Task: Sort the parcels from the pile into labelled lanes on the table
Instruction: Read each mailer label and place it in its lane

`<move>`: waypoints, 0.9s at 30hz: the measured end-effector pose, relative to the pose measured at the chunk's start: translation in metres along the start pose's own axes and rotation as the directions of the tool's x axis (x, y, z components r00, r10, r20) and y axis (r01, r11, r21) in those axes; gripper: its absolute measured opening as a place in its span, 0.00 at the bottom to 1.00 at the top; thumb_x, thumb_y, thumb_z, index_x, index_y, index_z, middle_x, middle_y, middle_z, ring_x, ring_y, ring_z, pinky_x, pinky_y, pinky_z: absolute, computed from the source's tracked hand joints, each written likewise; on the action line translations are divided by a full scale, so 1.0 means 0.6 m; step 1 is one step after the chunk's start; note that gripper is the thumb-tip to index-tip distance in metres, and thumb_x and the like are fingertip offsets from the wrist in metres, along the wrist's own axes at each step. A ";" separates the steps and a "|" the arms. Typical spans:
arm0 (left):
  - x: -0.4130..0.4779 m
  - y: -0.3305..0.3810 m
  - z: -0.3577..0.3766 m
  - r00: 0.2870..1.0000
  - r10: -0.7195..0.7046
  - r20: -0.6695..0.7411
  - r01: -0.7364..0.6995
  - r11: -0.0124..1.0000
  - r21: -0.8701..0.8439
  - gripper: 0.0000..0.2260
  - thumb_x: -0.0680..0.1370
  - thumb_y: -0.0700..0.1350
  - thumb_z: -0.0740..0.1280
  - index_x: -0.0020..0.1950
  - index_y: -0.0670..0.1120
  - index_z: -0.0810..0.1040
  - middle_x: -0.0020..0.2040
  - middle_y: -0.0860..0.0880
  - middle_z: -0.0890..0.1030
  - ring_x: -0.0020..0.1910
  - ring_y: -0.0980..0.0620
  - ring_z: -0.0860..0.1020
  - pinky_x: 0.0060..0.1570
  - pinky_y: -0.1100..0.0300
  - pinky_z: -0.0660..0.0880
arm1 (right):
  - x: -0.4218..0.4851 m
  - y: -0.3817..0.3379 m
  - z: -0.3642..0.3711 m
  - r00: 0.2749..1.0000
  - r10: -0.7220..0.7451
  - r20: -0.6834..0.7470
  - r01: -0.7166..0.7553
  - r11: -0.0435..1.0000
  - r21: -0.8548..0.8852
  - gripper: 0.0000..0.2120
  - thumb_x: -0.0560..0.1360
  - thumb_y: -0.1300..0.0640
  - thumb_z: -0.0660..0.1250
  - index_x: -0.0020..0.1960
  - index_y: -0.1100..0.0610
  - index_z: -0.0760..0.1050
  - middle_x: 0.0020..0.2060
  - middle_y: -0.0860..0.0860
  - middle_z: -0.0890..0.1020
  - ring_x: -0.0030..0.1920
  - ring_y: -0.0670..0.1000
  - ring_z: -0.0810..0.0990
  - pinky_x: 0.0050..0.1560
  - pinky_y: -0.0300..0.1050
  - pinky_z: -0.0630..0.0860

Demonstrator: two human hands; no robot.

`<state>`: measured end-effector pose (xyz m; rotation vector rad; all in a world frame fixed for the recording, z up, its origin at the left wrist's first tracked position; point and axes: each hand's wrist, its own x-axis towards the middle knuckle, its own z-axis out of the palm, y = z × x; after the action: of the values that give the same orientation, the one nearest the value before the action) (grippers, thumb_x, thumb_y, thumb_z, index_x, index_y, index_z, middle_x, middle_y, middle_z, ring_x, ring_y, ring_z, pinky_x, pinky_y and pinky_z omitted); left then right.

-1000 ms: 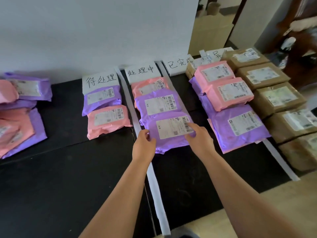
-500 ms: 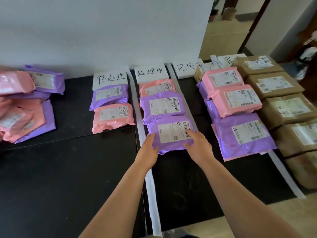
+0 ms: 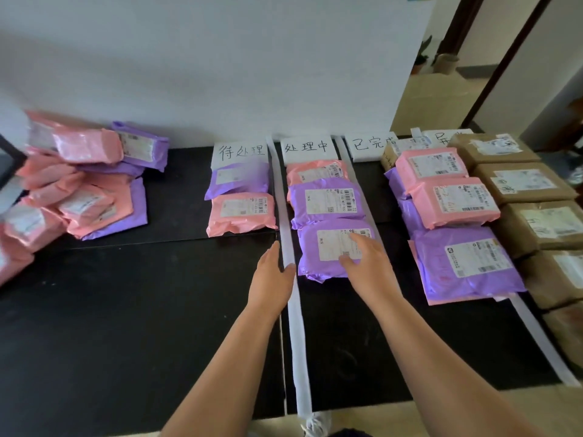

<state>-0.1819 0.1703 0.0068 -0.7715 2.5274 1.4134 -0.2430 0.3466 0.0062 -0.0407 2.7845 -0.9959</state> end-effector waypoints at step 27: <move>-0.090 -0.362 -0.534 0.972 -0.102 -0.212 0.082 0.991 -0.105 0.22 0.84 0.47 0.59 0.78 0.53 0.63 0.74 0.50 0.69 0.58 0.55 0.75 0.50 0.61 0.71 | -0.270 -0.477 0.376 0.984 -0.104 0.143 0.089 0.990 0.105 0.24 0.79 0.51 0.69 0.74 0.47 0.68 0.72 0.47 0.70 0.72 0.49 0.69 0.69 0.47 0.68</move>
<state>0.0113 -0.1677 0.0377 -1.1018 2.5544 1.5037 -0.0530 -0.0024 0.0423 -0.2292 2.6171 -1.1039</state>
